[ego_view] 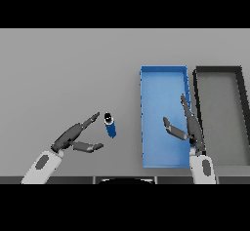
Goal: Pick up the blue pipe and place it into the blue bin.
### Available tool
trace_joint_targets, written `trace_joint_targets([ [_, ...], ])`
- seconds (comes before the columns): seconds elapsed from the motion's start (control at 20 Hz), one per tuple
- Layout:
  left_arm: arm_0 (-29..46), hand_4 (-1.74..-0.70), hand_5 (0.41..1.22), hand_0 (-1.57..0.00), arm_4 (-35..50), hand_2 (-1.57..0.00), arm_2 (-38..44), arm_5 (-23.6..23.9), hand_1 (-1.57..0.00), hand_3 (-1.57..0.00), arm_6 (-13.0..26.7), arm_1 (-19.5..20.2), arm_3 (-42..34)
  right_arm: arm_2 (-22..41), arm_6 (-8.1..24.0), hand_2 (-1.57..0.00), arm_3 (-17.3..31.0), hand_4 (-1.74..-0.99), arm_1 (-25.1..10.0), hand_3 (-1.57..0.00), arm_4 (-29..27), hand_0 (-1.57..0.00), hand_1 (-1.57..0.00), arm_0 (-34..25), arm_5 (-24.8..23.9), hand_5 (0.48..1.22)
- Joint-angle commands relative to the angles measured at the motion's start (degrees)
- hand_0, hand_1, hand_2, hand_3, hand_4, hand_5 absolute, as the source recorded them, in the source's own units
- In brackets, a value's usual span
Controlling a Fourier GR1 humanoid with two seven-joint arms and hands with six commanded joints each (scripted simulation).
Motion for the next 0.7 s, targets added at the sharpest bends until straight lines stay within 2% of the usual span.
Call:
trace_joint_targets([
  [0.0, -0.5, -1.15, 0.452, 0.00, -0.4, 0.00, -0.4, -0.3, 0.00, 0.00, -1.0, -0.5, 0.6, 0.3, -0.6, 0.00, -0.4, -1.218, 0.2, 0.00, 0.0, 0.00, 0.00, 0.7, 0.1, 0.627],
  [0.1, -1.3, -1.15, 0.459, 0.00, -2.1, 0.00, -1.6, 0.4, 0.00, 0.00, -2.4, -3.1, 2.7, -0.2, -0.4, 0.00, -0.9, -1.214, -0.4, 0.00, -0.7, 0.00, 0.00, 1.3, 0.6, 0.624],
  [0.2, -3.2, -1.15, 0.460, 0.00, -2.9, 0.00, -2.2, 1.7, 0.00, 0.00, -1.6, -6.6, 5.1, -0.1, 1.3, 0.00, -0.2, -1.201, -0.1, 0.00, 0.0, 0.00, 0.00, 0.3, 0.1, 0.620],
  [0.25, -4.5, -1.15, 0.460, 0.00, -3.0, 0.00, -2.4, 1.9, 0.00, 0.00, -1.3, -8.0, 6.1, -0.1, 1.2, 0.00, -0.4, -1.202, 0.1, 0.00, 0.0, 0.00, 0.00, 0.3, -0.1, 0.621],
  [0.45, -7.7, -1.10, 0.448, 0.00, -5.0, 0.00, -2.6, 2.4, 0.00, 0.00, -2.3, -10.6, 11.7, -0.5, -0.8, 0.00, -0.6, -1.215, -0.3, 0.00, -0.5, 0.00, 0.00, 1.3, 0.2, 0.637],
  [0.65, -8.6, -1.06, 0.420, 0.00, -6.8, 0.00, -3.7, 3.7, 0.00, 0.00, -2.4, -13.0, 13.8, -0.2, -0.9, 0.00, -0.5, -1.214, -0.2, 0.00, 0.1, 0.00, 0.00, 1.6, 0.0, 0.645],
])
